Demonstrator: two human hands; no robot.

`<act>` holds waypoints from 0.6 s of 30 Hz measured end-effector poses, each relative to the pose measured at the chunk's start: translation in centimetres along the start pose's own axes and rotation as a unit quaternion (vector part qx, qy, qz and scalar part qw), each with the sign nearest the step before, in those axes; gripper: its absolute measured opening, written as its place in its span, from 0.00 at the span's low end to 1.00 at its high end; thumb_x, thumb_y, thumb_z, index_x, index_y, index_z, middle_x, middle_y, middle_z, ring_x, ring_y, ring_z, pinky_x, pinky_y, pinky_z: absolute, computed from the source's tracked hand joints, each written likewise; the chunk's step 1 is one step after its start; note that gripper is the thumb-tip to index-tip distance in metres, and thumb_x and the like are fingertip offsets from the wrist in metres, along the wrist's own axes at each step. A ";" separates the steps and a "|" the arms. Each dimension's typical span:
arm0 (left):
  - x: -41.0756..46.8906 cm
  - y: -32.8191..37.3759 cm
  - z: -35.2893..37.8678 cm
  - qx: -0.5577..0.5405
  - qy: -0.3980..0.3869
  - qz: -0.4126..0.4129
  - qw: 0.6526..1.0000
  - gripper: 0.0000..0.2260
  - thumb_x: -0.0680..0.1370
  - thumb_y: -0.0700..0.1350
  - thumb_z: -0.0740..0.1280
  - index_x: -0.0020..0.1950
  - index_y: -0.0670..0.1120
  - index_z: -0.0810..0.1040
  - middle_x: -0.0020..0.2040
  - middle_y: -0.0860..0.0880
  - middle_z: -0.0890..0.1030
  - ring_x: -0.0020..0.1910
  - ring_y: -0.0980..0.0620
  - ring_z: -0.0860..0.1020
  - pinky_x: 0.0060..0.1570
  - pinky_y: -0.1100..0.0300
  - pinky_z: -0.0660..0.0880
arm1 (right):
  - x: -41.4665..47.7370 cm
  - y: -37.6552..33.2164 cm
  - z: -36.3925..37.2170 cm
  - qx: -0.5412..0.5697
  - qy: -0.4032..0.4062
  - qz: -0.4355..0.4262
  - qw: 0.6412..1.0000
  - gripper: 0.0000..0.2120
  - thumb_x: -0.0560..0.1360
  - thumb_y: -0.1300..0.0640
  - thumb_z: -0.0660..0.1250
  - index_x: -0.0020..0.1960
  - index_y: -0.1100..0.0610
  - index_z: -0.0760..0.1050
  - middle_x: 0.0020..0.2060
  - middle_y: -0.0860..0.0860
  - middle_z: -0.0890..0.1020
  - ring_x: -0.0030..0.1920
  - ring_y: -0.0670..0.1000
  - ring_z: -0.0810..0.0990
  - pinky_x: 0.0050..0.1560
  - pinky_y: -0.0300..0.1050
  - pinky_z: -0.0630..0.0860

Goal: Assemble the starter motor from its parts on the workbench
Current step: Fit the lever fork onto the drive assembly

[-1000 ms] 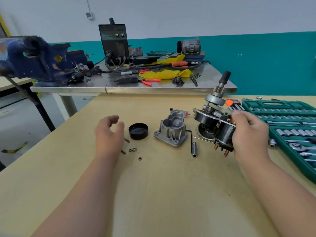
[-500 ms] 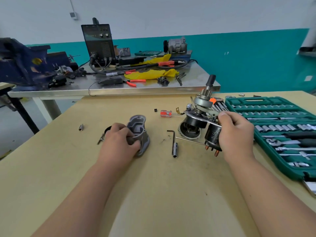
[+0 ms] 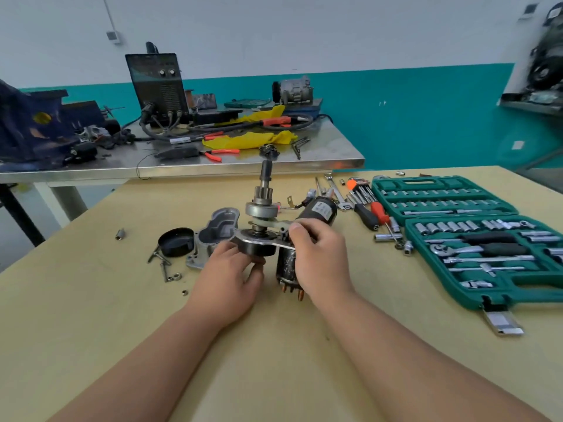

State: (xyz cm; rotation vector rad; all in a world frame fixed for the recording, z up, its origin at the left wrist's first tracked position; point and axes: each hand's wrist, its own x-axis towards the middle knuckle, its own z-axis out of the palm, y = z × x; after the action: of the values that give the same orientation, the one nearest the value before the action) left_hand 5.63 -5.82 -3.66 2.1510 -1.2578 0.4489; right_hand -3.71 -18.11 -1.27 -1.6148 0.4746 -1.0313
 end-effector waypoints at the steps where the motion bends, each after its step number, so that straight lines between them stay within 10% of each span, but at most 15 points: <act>1: -0.2 0.0 -0.2 -0.014 0.004 0.008 1.000 0.04 0.72 0.36 0.72 0.45 0.43 0.84 0.44 0.48 0.83 0.52 0.43 0.76 0.51 0.59 0.69 | -0.1 0.1 0.0 0.006 -0.005 0.001 1.000 0.10 0.74 0.56 0.65 0.37 0.45 0.78 0.33 0.39 0.81 0.34 0.39 0.77 0.32 0.29 0.70; 10: -0.5 0.5 -0.5 -0.066 -0.056 0.094 0.992 0.05 0.74 0.43 0.68 0.43 0.44 0.83 0.39 0.52 0.81 0.44 0.52 0.74 0.46 0.57 0.73 | 0.6 0.3 -1.5 -0.015 -0.006 -0.002 1.000 0.11 0.75 0.57 0.65 0.38 0.43 0.77 0.34 0.37 0.81 0.36 0.36 0.77 0.32 0.27 0.70; 18: 0.0 0.0 -0.9 -0.135 0.064 0.049 0.988 0.11 0.74 0.50 0.63 0.35 0.46 0.76 0.33 0.55 0.75 0.38 0.59 0.70 0.40 0.71 0.66 | 0.7 0.8 -1.4 -0.045 -0.012 -0.012 0.999 0.12 0.76 0.57 0.65 0.39 0.41 0.78 0.37 0.35 0.82 0.38 0.37 0.79 0.34 0.27 0.71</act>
State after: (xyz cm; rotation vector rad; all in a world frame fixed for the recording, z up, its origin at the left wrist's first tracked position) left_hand 5.65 -5.20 -2.96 1.8125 -1.2775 0.4241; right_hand -4.31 -19.65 -1.76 -1.7137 0.4930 -1.0192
